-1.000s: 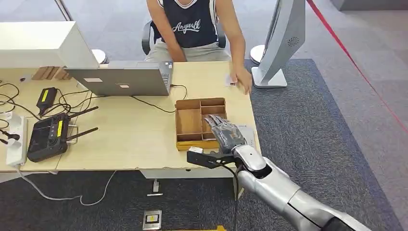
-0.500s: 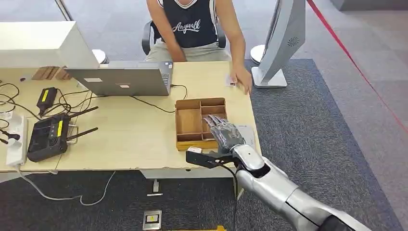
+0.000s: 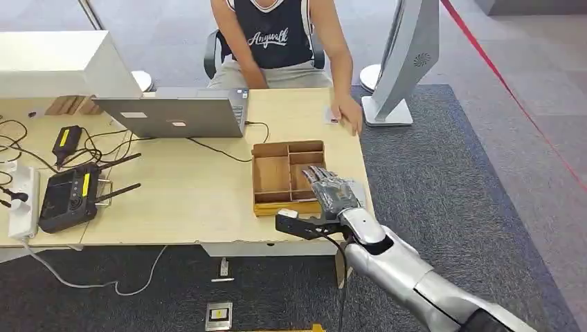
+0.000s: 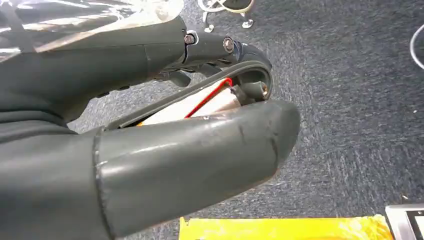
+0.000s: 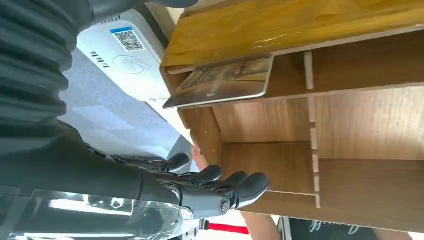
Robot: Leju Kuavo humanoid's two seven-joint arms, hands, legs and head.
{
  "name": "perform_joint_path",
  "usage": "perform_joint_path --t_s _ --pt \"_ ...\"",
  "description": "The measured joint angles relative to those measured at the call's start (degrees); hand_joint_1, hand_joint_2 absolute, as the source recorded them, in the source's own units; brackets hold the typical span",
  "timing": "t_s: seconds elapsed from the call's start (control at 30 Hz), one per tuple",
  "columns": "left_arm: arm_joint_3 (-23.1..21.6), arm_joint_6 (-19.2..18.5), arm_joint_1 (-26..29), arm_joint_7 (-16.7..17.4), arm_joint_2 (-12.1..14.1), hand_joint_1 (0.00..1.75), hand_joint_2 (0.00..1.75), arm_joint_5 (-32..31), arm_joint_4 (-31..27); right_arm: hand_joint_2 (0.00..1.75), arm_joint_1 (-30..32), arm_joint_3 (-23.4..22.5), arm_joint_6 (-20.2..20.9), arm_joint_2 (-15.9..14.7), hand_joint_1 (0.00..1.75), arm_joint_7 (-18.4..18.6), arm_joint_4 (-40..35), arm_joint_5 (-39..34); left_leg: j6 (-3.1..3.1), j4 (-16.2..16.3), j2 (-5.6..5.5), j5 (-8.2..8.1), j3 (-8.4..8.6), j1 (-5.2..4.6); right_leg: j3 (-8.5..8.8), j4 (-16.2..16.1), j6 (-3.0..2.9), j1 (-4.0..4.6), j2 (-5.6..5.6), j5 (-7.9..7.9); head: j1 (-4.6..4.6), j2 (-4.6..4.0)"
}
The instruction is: Pass the card to the sensor for recognition and then transmit it.
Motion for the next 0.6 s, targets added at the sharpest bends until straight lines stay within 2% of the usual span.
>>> perform_joint_path --t_s 0.6 --pt "0.18 0.02 0.00 0.15 -0.28 0.00 0.00 -0.48 0.00 1.75 -0.79 -1.31 -0.70 0.77 0.00 -1.09 3.58 0.26 0.00 0.00 0.00 0.00 -0.01 0.00 0.01 0.00 0.00 0.00 0.00 0.00 0.00 0.00"
